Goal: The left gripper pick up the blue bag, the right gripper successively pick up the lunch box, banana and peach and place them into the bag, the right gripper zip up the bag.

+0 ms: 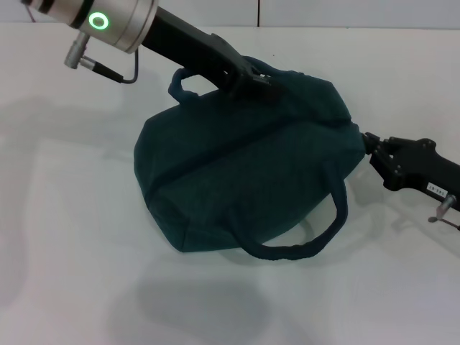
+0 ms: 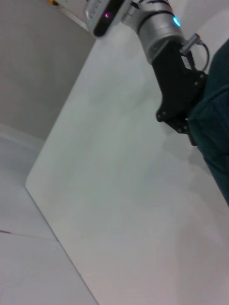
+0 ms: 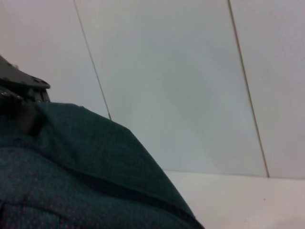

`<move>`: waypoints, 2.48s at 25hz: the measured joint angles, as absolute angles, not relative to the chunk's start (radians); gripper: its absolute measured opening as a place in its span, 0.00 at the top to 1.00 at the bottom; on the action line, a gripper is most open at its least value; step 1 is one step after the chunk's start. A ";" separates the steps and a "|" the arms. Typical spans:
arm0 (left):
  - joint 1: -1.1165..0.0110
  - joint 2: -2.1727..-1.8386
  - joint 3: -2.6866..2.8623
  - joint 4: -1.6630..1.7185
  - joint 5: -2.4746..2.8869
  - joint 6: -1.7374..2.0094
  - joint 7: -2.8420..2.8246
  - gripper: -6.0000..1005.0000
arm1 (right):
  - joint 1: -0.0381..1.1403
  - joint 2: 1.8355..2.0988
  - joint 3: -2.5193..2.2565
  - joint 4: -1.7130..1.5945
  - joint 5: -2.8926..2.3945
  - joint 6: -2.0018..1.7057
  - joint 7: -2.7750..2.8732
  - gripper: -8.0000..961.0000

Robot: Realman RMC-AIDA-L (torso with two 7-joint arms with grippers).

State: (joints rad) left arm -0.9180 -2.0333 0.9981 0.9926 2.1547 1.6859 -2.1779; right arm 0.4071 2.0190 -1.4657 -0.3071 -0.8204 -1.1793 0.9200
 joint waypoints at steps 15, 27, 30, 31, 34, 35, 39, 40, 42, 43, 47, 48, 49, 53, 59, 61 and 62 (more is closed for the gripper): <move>-0.685 -2.069 0.924 1.031 1.790 1.541 -1.860 0.65 | 0.335 2.016 -1.393 -0.284 -0.811 -1.223 0.935 0.66; -0.378 -2.075 0.841 0.797 1.364 1.658 -1.344 0.41 | 0.260 2.014 -1.092 -0.271 -0.810 -1.535 0.926 0.31; -0.315 -2.073 0.840 0.741 1.338 1.705 -1.246 0.40 | 0.250 2.007 -1.054 -0.285 -0.811 -1.644 0.926 0.30; -0.299 -2.073 0.840 0.731 1.333 1.719 -1.227 0.40 | 0.250 2.002 -1.054 -0.295 -0.814 -1.680 0.925 0.30; -0.258 -2.068 0.840 0.713 1.333 1.785 -1.200 0.40 | 0.260 1.974 -1.066 -0.330 -0.851 -1.777 0.927 0.29; -0.250 -2.067 0.841 0.712 1.341 1.807 -1.200 0.39 | 0.267 1.963 -1.068 -0.344 -0.872 -1.805 0.932 0.29; -0.242 -2.063 0.846 0.710 1.375 1.870 -1.209 0.36 | 0.311 1.919 -1.067 -0.418 -0.982 -1.871 1.043 0.29; -0.243 -2.063 0.847 0.710 1.387 1.874 -1.214 0.34 | 0.323 1.909 -1.067 -0.444 -1.015 -1.874 1.091 0.29; -0.252 -2.067 0.848 0.710 1.415 1.878 -1.226 0.28 | 0.348 1.889 -1.066 -0.492 -1.078 -1.877 1.173 0.29; -0.262 -2.069 0.848 0.710 1.438 1.879 -1.232 0.26 | 0.362 1.878 -1.064 -0.529 -1.126 -1.881 1.224 0.29; -0.299 -2.080 0.847 0.700 1.504 1.881 -1.239 0.18 | 0.400 1.865 -1.060 -0.635 -1.275 -1.890 1.325 0.28; -0.309 -2.082 0.846 0.689 1.509 1.881 -1.236 0.16 | 0.407 1.867 -1.061 -0.658 -1.312 -1.891 1.338 0.28; -0.323 -2.083 0.846 0.671 1.510 1.880 -1.232 0.14 | 0.413 1.871 -1.060 -0.678 -1.351 -1.891 1.344 0.28; -0.389 -2.079 0.848 0.609 1.568 1.877 -1.226 0.14 | 0.428 1.897 -1.054 -0.728 -1.468 -1.860 1.343 0.28; -0.430 -2.085 0.842 0.591 1.643 1.848 -1.227 0.14 | 0.424 1.939 -1.053 -0.783 -1.542 -1.788 1.339 0.27; -0.424 -2.086 0.842 0.591 1.635 1.839 -1.221 0.14 | 0.422 1.943 -1.052 -0.785 -1.545 -1.787 1.337 0.26; -0.421 -2.085 0.842 0.590 1.632 1.838 -1.217 0.14 | 0.422 1.945 -1.052 -0.786 -1.546 -1.787 1.337 0.24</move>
State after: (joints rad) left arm -0.4211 -2.0855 0.8417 0.5905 1.6318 1.8379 -1.2165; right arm 0.4216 1.9445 -1.0523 -0.7856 -1.5462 -1.7868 1.3371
